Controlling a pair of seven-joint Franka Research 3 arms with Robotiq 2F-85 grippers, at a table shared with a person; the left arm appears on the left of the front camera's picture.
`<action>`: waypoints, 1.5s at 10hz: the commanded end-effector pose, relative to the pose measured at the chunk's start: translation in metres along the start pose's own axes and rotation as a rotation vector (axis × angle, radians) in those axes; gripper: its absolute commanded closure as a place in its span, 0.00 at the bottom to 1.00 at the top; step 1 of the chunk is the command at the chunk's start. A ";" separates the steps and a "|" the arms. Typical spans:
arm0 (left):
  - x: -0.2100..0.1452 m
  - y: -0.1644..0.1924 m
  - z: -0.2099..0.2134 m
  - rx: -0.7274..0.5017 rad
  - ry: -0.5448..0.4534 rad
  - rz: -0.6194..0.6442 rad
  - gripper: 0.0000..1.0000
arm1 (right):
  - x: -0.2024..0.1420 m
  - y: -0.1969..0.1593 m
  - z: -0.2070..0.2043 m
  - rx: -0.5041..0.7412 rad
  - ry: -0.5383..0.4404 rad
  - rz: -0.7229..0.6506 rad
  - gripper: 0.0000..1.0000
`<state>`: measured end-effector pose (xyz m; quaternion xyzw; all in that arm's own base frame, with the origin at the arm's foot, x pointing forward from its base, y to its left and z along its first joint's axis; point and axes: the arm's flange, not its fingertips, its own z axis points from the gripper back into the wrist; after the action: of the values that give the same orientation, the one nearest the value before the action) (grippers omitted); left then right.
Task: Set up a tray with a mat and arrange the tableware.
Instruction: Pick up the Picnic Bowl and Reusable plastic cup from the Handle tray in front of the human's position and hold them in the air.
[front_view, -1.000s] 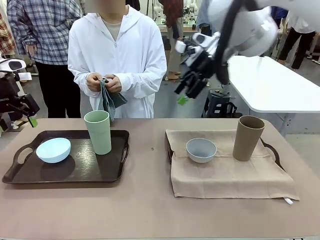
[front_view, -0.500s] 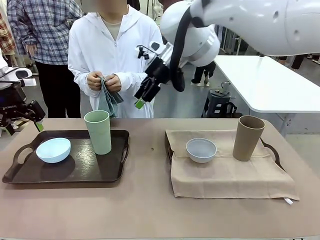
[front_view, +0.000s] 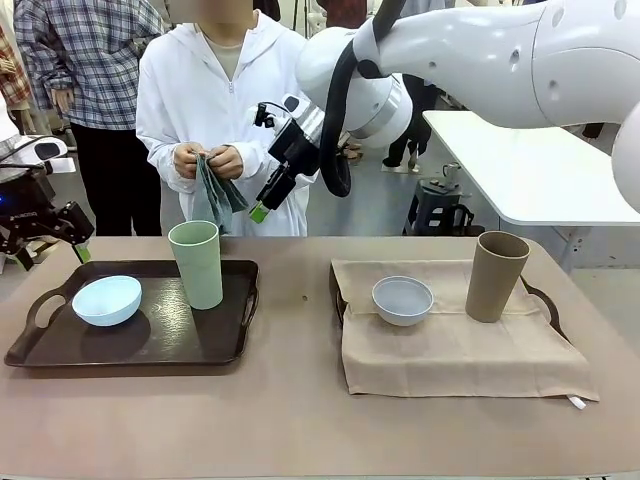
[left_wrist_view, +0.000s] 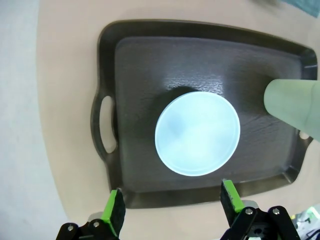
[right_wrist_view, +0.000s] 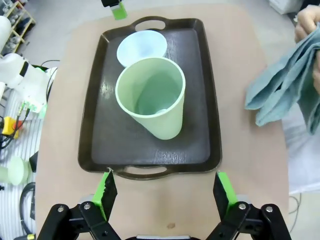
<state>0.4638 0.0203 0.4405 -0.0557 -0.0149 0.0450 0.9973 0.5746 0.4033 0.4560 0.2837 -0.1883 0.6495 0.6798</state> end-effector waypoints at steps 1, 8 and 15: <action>0.002 -0.005 -0.003 -0.010 -0.018 0.036 0.00 | 0.004 -0.003 0.001 0.017 0.021 -0.014 0.00; 0.013 -0.008 -0.006 -0.044 -0.007 0.031 0.00 | -0.013 -0.011 -0.035 -0.099 0.008 0.076 0.00; 0.025 0.014 -0.032 -0.103 -0.053 0.093 0.00 | -0.034 0.010 -0.093 -0.022 -0.067 0.038 0.00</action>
<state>0.4846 0.0317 0.4143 -0.0989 -0.0219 0.0907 0.9907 0.5634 0.4451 0.3703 0.2846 -0.2118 0.6593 0.6629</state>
